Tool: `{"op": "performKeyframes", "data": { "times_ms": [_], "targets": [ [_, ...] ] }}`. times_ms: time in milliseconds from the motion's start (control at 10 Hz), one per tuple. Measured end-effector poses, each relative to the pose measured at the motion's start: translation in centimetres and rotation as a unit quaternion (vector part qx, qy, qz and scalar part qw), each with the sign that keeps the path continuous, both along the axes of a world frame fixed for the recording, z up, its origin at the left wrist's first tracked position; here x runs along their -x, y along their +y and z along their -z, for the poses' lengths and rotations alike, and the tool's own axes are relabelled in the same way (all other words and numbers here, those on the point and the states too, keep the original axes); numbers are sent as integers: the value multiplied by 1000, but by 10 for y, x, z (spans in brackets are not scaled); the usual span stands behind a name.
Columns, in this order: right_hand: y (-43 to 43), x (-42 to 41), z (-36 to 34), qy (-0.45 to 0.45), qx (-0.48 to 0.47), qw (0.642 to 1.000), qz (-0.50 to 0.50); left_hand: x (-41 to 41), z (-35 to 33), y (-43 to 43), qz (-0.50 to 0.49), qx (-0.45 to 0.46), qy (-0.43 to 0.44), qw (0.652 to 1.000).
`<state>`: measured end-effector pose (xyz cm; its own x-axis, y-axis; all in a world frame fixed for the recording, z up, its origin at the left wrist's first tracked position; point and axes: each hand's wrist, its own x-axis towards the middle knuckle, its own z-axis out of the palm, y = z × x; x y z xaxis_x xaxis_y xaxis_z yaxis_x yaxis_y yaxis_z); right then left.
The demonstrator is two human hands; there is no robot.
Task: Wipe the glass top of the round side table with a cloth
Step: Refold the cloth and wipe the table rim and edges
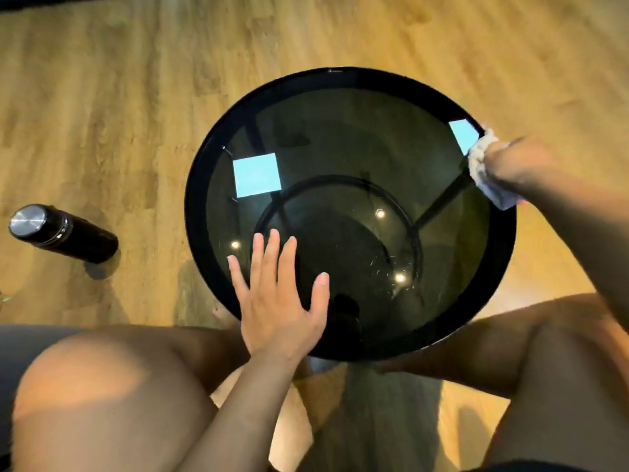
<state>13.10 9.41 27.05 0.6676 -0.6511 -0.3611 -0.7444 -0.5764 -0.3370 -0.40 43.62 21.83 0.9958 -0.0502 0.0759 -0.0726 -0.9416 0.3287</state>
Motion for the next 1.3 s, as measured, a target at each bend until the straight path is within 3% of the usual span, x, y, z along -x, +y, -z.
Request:
{"op": "performKeyframes", "data": {
  "times_ms": [300,400,500,600,700,800,900,1000,1100,1300],
  "targets": [
    [57,161,29,10,-70,989,127,3,-2,-2,21,-7,-23,999],
    [130,205,24,-81,-143,961,221,12,0,-2,21,19,-35,999],
    [176,230,26,-113,-225,945,209,33,-3,-12,32,61,-31,997],
    [232,253,16,-56,-351,920,166,63,-21,-23,64,128,-47,989],
    [247,251,-4,-37,-481,866,134,70,-48,-15,39,227,-43,972],
    [236,233,-36,-82,-626,772,69,86,-78,12,-82,413,-11,907],
    [222,231,-51,-105,-694,709,69,103,-83,21,-125,525,88,837],
    [208,252,-48,-124,-710,687,86,126,-80,10,-69,534,255,803],
    [202,267,-45,-121,-724,669,117,131,-81,-2,-47,527,289,798],
    [195,259,-38,-126,-639,754,83,127,-83,1,-111,576,234,775]
  ]
}}
